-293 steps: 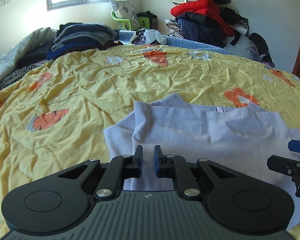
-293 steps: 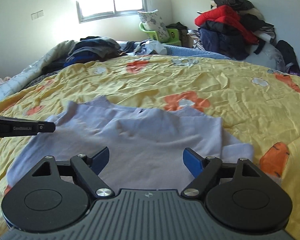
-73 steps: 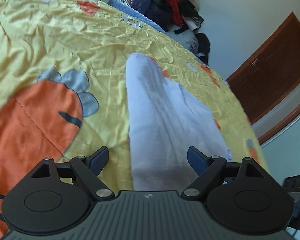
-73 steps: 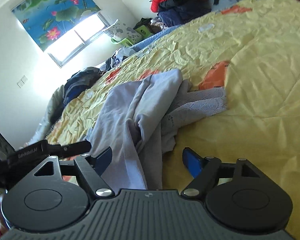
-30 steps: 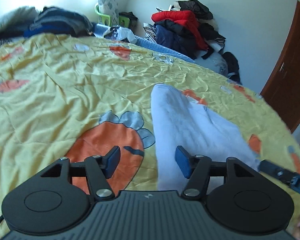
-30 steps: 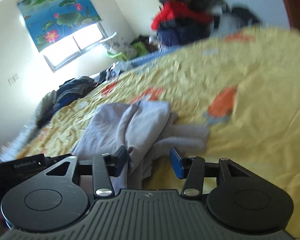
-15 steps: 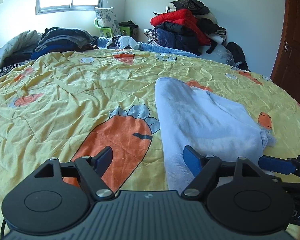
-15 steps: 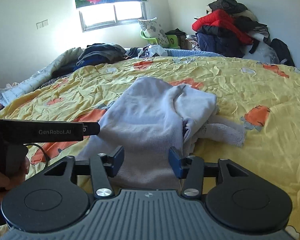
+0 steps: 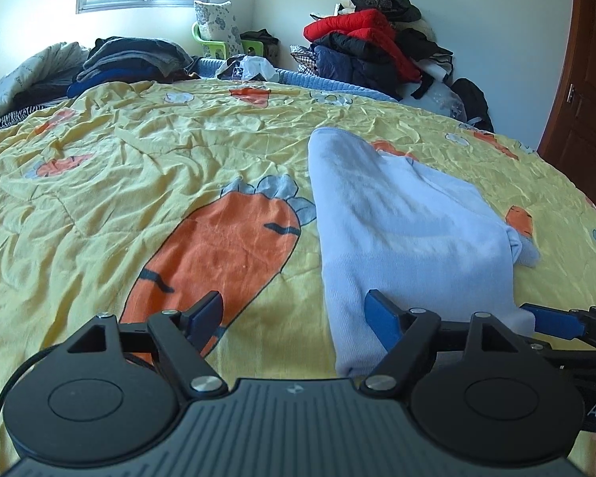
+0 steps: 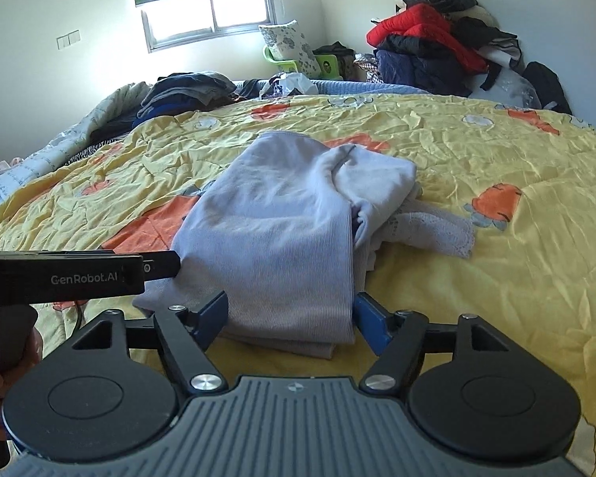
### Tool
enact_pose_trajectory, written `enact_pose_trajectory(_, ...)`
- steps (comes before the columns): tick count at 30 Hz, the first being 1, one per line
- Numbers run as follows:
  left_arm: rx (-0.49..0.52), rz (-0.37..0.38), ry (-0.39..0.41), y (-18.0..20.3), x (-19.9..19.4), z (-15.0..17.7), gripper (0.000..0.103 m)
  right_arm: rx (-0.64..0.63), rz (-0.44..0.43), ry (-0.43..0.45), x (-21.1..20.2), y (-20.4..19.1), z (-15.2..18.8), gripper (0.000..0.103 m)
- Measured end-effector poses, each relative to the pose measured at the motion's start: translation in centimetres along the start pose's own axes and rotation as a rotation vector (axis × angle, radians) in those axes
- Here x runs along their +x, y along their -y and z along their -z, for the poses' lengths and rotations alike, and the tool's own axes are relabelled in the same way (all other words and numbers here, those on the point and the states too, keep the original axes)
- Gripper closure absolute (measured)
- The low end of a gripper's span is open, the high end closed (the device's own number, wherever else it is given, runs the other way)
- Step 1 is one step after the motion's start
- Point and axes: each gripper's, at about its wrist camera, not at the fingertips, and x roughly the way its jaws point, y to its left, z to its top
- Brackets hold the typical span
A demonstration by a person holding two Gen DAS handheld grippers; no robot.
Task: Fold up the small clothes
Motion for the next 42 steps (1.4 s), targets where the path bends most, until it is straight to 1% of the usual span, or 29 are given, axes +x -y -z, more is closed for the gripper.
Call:
enact_pose_trajectory(8,-0.002,-0.003,-0.001,-0.1,-0.8,1.2,0.022,0.015,0.002,-0.020,-0.6,0.1,1.1,0.026)
enact_pose_trajectory(13,-0.004,-0.004,-0.001,-0.2,-1.3,1.8,0.022,0.008,-0.002,-0.025,-1.0,0.0,1.4,0.023)
enact_pose_trajectory(19,0.005,-0.003,0.002,-0.2,-2.0,2.5,0.022,-0.007,0.003,-0.031,-1.4,-0.4,1.9,0.020)
enact_pose_trajectory(20,0.008,-0.002,0.003,-0.2,-2.1,2.7,0.019,-0.009,0.005,-0.031,-1.5,-0.4,2.0,0.020)
enact_pose_trajectory(21,0.013,0.000,0.004,-0.3,-2.3,2.8,0.018,-0.010,0.008,-0.032,-1.5,-0.5,2.0,0.019)
enact_pose_trajectory(27,0.069,-0.011,0.013,-0.2,-2.9,3.9,0.017,-0.015,0.020,-0.036,-1.8,-0.6,2.4,0.016)
enact_pose_trajectory(31,0.085,-0.030,0.022,-0.4,-3.1,4.4,0.016,-0.023,0.025,-0.041,-2.0,-0.8,2.7,0.012)
enact_pose_trajectory(32,0.086,-0.037,0.023,-0.5,-3.2,4.4,0.013,-0.025,0.028,-0.043,-2.1,-0.8,2.8,0.010)
enact_pose_trajectory(33,0.086,-0.045,0.023,-0.5,-3.2,4.5,0.009,-0.026,0.032,-0.045,-2.1,-0.9,2.9,0.009)
enact_pose_trajectory(35,0.082,-0.055,0.020,-0.6,-3.1,4.5,0.004,-0.030,0.042,-0.051,-2.0,-1.0,3.0,0.004)
enact_pose_trajectory(37,0.082,-0.059,0.011,-0.7,-3.0,4.4,0.002,-0.037,0.057,-0.059,-1.9,-1.1,3.0,0.001)
enact_pose_trajectory(39,0.092,-0.065,0.004,-0.5,-2.8,4.4,0.000,-0.046,0.076,-0.065,-1.8,-1.3,3.0,0.001)
enact_pose_trajectory(42,0.109,-0.075,-0.002,-0.2,-2.7,4.5,0.000,-0.049,0.098,-0.067,-1.8,-1.4,3.0,0.001)
